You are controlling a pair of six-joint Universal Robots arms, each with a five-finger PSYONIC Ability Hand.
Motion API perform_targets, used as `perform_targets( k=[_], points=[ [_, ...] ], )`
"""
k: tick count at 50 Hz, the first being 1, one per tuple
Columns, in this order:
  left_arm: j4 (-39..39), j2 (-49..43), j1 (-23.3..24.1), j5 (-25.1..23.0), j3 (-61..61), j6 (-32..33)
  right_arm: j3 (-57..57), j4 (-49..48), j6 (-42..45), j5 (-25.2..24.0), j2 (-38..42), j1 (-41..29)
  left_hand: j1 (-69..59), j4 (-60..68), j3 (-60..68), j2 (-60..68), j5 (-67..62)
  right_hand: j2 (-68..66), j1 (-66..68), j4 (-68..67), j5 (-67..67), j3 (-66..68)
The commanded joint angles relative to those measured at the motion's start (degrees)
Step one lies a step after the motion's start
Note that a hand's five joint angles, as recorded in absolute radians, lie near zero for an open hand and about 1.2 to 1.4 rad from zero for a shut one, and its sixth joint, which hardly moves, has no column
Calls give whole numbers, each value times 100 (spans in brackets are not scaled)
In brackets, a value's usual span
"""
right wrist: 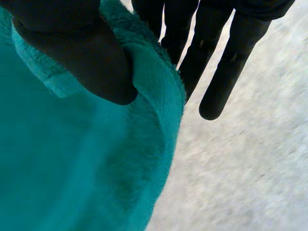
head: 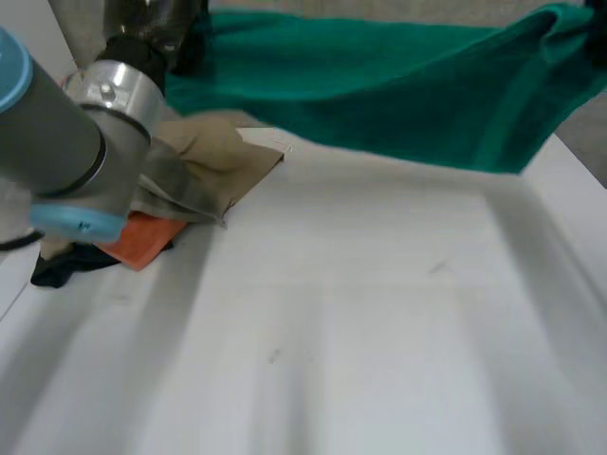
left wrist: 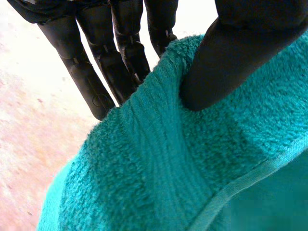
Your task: Fold the laundry.
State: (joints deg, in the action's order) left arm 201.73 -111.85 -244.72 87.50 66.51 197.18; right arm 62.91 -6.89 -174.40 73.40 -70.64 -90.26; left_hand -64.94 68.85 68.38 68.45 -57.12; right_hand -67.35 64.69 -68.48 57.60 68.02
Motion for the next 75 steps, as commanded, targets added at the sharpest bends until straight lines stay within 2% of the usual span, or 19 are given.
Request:
perform_targets(
  k=[1,4,5,7,11,14,16,18,21,30,34,42,52,60,64,67,68,69,75],
  points=[
    [-731,146,56,-40,1126,-31,203,1724,581,-748,85,34,-1506,1115,1162,1155,-1288,-1265,1531,-1152,1240,1198],
    [-951,-143,56,-57,1469,13,397,2367,1599,-669,515,34,-1506,1115,1162,1155,-1288,-1265,1531,-1152,1240,1198],
    [-1003,-535,47,-57,1557,30,458,2551,2116,-521,786,34,-1506,1115,1162,1155,-1288,-1265,1531,-1152,1240,1198],
    [-1074,-872,47,-31,1540,31,511,2623,2514,-318,1042,26,-1506,1115,1162,1155,-1288,-1265,1531,-1152,1240,1198],
    [-1092,-1444,82,-22,1444,31,608,2597,2911,358,1587,-71,-1506,1115,1162,1155,-1288,-1265,1531,-1152,1240,1198],
    [-1100,-1489,135,-40,1417,13,669,2413,2868,597,1825,-97,-451,60,107,100,-233,-1265,1531,-1152,1240,1198],
    [-1100,-1463,170,-57,1417,4,748,2263,2833,597,1817,-89,187,-578,-531,-538,405,-1265,1531,-1152,1240,1198],
    [-1100,-1270,179,-66,1452,-13,906,2009,2745,579,1756,-71,1950,-2341,-2294,-2301,2168,-1265,1531,-1152,1240,1198],
    [-1100,-709,135,-75,1575,-13,1160,1701,2657,570,1537,-71,3215,-3606,-3558,-3565,3432,-1265,1531,-1152,1240,1198],
    [-1100,233,-14,-127,2672,57,1601,1436,2639,413,1193,-53,3337,-3728,-3680,-3687,3554,-1265,1531,-1152,1240,1198],
    [-1100,550,-41,-285,3419,477,1663,1436,2657,316,1193,-36,3286,-3677,-3630,-3636,3503,-1265,1531,-1152,1240,1198],
    [-1092,551,-111,-251,4097,1243,1715,1419,2657,298,1193,-18,3286,-3677,-3629,-3636,3503,-1265,1531,-1152,1240,1198],
    [-898,146,-445,-303,3861,1279,1856,1419,2718,201,1193,-27,4110,-4501,-4454,-4461,4328,-1265,1531,-1152,1240,1198],
    [-881,-530,-436,-295,3290,1305,1953,1419,2727,166,1193,-18,3858,-4249,-4202,-4209,4076,-1265,1531,-1152,1240,1198],
    [-898,-899,-401,-268,2973,1314,1970,1419,2736,166,1193,-27,3036,-3427,-3380,-3387,3254,-1265,1531,-1152,1240,1198],
    [-890,-1067,-392,-295,2815,1314,1979,1419,2736,166,1193,-27,837,-1228,-1181,-1187,1054,-1265,1531,-1152,1240,1198],
    [-889,-1075,-392,-303,2762,1305,1979,1419,2736,166,1193,-27,-635,245,292,285,-418,-1265,1531,-1152,1240,1198],
    [-889,-1067,-383,-295,2744,1305,1988,1427,2736,157,1184,-18,-1433,1042,1089,1082,-1215,-1265,1531,-1152,1240,1198],
    [-1030,-269,-383,-216,2691,1226,1979,1559,2762,201,649,-9,-1506,1115,1162,1155,-1288,-1265,1531,-1152,1240,1198]
  ],
)
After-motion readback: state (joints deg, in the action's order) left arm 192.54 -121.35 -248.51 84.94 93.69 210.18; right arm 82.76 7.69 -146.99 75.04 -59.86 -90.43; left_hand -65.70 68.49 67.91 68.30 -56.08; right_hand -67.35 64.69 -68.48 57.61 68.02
